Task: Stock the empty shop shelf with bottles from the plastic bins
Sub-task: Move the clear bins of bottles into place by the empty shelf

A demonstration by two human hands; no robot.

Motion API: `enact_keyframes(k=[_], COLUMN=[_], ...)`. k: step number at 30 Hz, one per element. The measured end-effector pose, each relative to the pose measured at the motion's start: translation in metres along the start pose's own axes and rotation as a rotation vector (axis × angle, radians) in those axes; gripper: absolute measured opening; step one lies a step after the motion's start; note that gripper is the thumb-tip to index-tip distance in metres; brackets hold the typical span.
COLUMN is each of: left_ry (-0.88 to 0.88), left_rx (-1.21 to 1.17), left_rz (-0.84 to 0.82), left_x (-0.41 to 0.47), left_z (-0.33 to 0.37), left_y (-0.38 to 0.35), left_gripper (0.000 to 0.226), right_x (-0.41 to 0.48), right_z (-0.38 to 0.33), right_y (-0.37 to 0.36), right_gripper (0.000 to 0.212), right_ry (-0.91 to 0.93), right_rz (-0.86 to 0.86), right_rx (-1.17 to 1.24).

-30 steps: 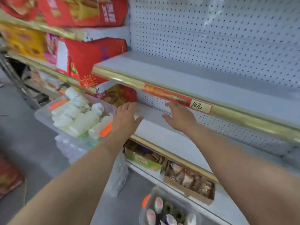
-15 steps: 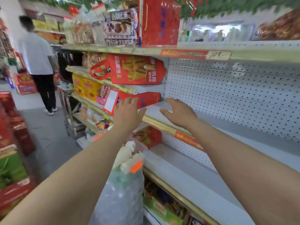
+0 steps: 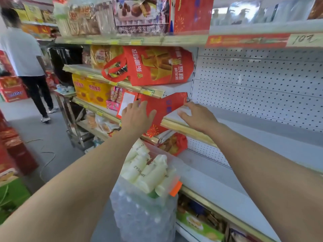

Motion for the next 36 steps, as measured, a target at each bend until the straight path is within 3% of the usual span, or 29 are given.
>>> enact_keyframes(k=[8,12,17,20,24,32,36], left_ry=[0.02,0.056,0.174,0.253,0.327,0.232,0.164], left_rx=[-0.098,-0.186,-0.255,-0.319,-0.4,-0.424,-0.366], left_rz=[-0.232,-0.359,-0.567,-0.67,-0.757,-0.89,-0.941], left_x=[0.015,0.004,-0.03,-0.053,-0.071,-0.081,-0.079], left_z=[-0.027,-0.044,-0.07,-0.081,-0.092,-0.101,-0.101], left_y=[-0.129,-0.193,-0.273,-0.311,-0.346,-0.377,-0.383], left_gripper=[0.066,0.064,0.078,0.084,0.092,0.088,0.101], right_x=[0.028,0.024,-0.003,-0.023,-0.043,-0.066,-0.068], right_z=[0.07,0.103,0.148,0.161,0.168,0.16,0.163], right_y=[-0.099,-0.166,-0.25,-0.285,-0.306,-0.338,-0.348], right_gripper=[0.062,0.043,0.078,0.072,0.067,0.07,0.061], right_ry=[-0.213,-0.296,-0.565,-0.734,-0.921,-1.214,-1.233], right_rz=[-0.141,-0.271,-0.538,-0.607,-0.607,-0.553,-0.482], right_rx=[0.003,0.176,0.203,0.305,0.443,0.755,0.81])
Point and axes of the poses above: each hand's wrist, its own x-axis towards the middle knuckle, its own y-axis out of the back of the hand, z = x × y, the point moved 10 cm from there along x, towards the middle knuckle, and after that the axes turned 14 degrees about x, right-handed, at the moved point
